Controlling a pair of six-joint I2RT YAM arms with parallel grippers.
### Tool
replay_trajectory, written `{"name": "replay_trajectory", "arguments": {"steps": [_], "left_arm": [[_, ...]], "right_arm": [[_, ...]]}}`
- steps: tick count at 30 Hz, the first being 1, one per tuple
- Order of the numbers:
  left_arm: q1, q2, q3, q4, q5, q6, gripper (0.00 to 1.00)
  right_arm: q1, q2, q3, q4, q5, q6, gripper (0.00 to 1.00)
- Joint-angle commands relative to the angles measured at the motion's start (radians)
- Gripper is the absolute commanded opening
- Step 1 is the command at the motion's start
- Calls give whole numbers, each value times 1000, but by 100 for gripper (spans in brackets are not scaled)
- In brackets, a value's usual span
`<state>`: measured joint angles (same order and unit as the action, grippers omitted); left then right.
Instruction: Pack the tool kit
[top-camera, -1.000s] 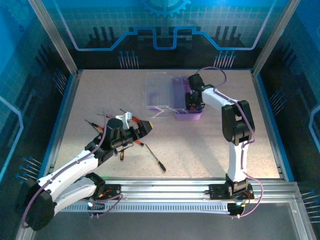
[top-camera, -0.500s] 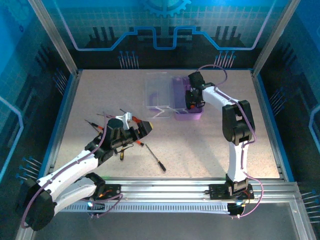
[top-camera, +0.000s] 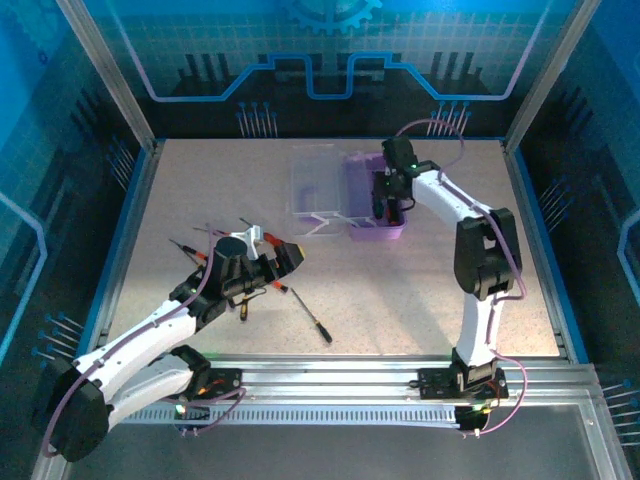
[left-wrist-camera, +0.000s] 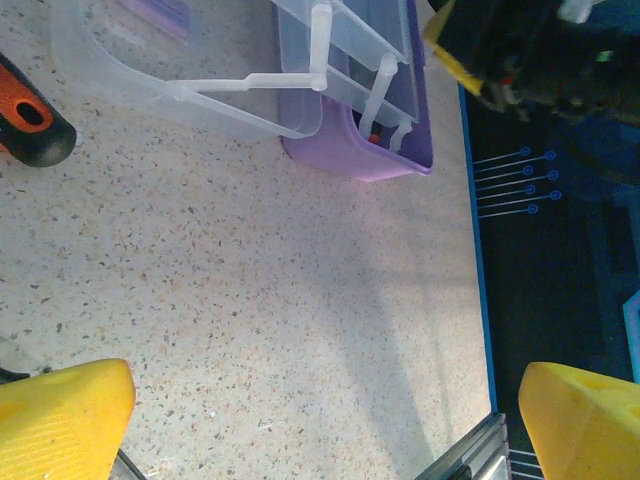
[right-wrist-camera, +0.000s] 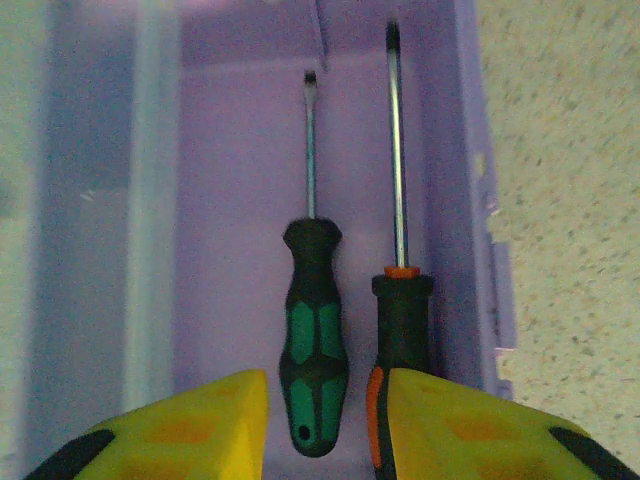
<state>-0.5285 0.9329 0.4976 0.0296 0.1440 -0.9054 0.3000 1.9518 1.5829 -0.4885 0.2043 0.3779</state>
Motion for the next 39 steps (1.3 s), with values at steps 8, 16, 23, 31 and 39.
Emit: {"name": "replay_trajectory", "arguments": {"steps": [8, 16, 23, 31, 39], "left_arm": [[-5, -19, 60, -133, -123, 29, 99], [2, 68, 200, -462, -400, -23, 96], [78, 222, 307, -479, -396, -65, 90], [112, 455, 459, -476, -367, -52, 94], [153, 598, 517, -459, -357, -152, 72]], "right_arm": [[57, -207, -105, 32, 12, 2, 35], [138, -332, -238, 89, 19, 11, 35], [151, -396, -308, 108, 12, 1, 35], [148, -532, -463, 186, 11, 32, 45], [110, -650, -579, 237, 17, 76, 55]]}}
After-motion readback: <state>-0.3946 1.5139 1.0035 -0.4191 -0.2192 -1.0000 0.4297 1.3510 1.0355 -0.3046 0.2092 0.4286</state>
